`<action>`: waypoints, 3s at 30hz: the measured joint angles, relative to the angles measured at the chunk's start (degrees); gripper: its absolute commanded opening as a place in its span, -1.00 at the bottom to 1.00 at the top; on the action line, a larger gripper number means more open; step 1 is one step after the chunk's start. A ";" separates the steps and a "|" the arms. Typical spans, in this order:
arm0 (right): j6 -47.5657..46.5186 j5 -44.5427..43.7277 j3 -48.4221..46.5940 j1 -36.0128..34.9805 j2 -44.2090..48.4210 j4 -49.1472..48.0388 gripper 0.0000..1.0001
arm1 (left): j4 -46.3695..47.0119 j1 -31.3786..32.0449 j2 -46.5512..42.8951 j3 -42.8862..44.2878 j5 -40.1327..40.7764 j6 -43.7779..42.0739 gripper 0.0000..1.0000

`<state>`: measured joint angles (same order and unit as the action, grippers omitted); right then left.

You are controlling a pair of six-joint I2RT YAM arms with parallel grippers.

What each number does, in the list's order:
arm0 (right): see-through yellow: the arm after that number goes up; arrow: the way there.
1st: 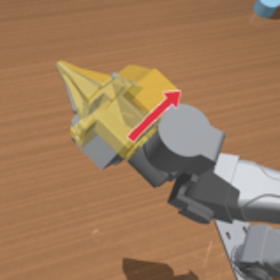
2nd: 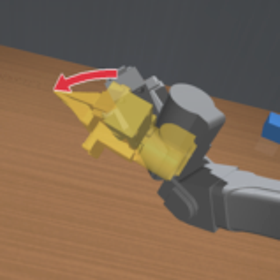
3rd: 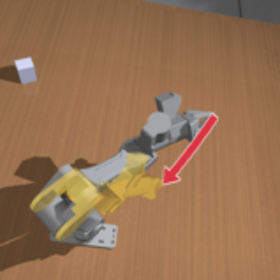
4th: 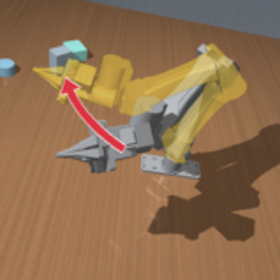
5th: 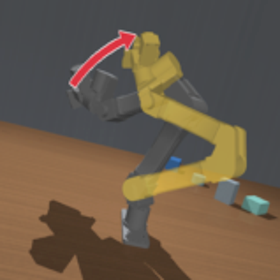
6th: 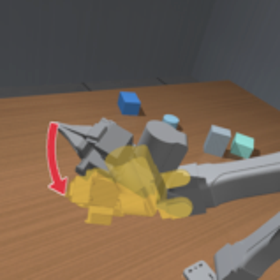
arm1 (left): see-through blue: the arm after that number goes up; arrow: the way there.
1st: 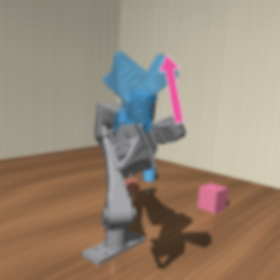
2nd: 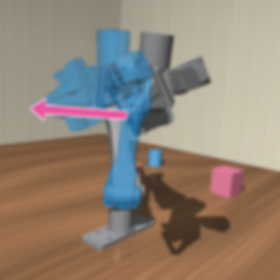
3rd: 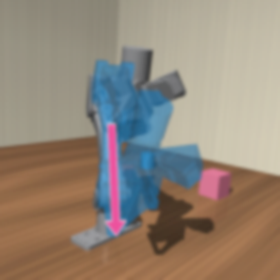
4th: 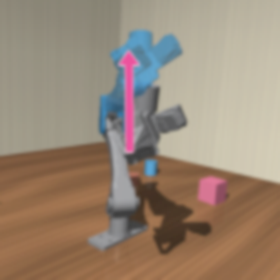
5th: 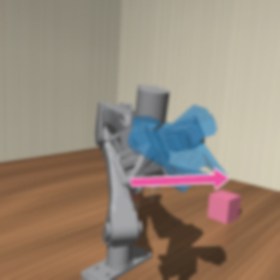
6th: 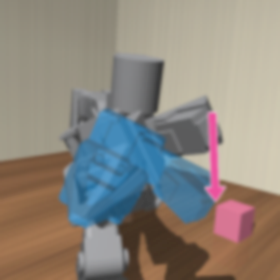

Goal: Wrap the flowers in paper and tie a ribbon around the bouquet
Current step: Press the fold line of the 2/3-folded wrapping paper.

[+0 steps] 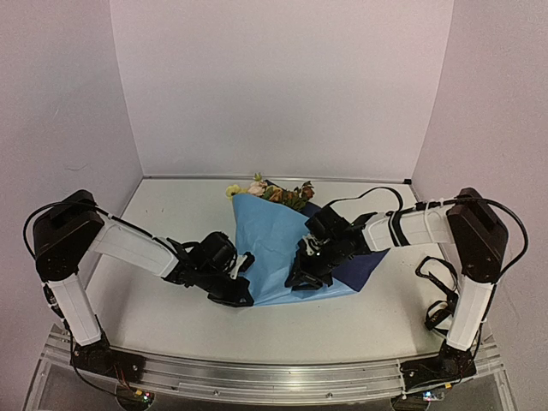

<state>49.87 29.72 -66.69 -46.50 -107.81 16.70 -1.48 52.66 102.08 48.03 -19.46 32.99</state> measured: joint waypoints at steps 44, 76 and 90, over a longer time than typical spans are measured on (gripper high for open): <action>-4.73 0.14 0.67 -2.04 2.02 5.68 -0.80 | -5.86 -3.58 4.17 7.15 -8.96 -4.50 -0.99; -6.31 -2.08 -3.44 -3.37 -5.57 6.61 -0.87 | -3.76 -3.24 4.17 5.95 -10.72 -4.47 -0.91; -5.95 -2.37 -2.17 -3.69 -4.90 6.19 -0.78 | -1.35 -6.58 4.04 5.94 -13.52 -2.97 -0.90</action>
<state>43.91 27.35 -68.87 -50.19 -112.71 22.90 -2.83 46.09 106.13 53.98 -32.98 30.02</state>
